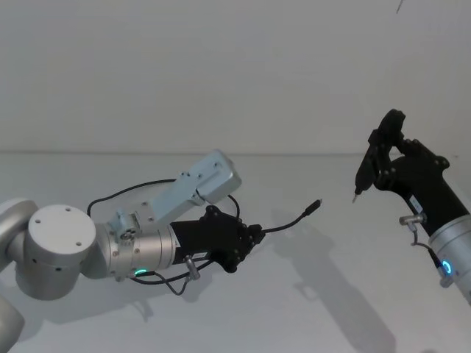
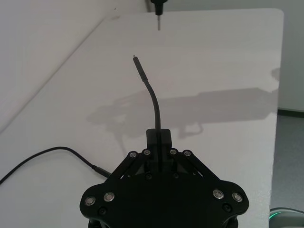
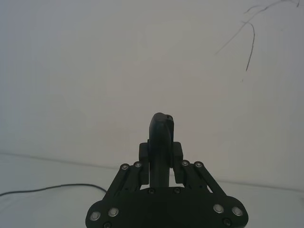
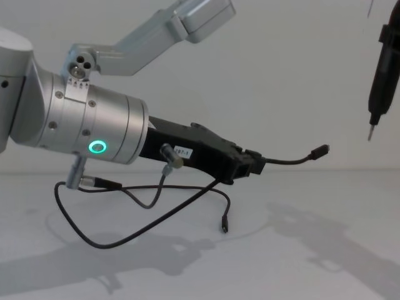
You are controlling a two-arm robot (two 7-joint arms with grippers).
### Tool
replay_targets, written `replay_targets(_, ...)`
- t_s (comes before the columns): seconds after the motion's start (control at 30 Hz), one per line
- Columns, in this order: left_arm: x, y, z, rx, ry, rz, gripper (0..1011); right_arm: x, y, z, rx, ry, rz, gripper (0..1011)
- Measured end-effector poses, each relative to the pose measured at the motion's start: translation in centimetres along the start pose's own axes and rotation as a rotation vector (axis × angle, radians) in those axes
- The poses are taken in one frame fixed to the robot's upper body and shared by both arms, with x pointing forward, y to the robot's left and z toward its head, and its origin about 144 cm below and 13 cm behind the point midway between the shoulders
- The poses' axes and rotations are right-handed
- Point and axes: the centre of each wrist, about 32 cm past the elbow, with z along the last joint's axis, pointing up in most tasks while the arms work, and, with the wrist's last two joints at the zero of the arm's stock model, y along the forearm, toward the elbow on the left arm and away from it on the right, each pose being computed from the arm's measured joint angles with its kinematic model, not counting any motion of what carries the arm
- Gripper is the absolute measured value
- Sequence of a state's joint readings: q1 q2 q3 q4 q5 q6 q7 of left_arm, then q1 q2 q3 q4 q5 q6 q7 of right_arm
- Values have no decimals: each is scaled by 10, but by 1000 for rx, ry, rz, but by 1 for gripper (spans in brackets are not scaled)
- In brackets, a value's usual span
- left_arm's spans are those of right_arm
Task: Pick up the data cable with the one hand.
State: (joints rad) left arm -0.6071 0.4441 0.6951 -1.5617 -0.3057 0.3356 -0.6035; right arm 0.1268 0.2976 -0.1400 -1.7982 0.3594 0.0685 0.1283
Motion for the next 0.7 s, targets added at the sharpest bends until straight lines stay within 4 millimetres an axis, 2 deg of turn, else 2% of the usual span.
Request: replay_targets(0.7, 1, 2, 2, -11, -13, -6, 36, 13, 21, 0, -29, 122, 51, 279)
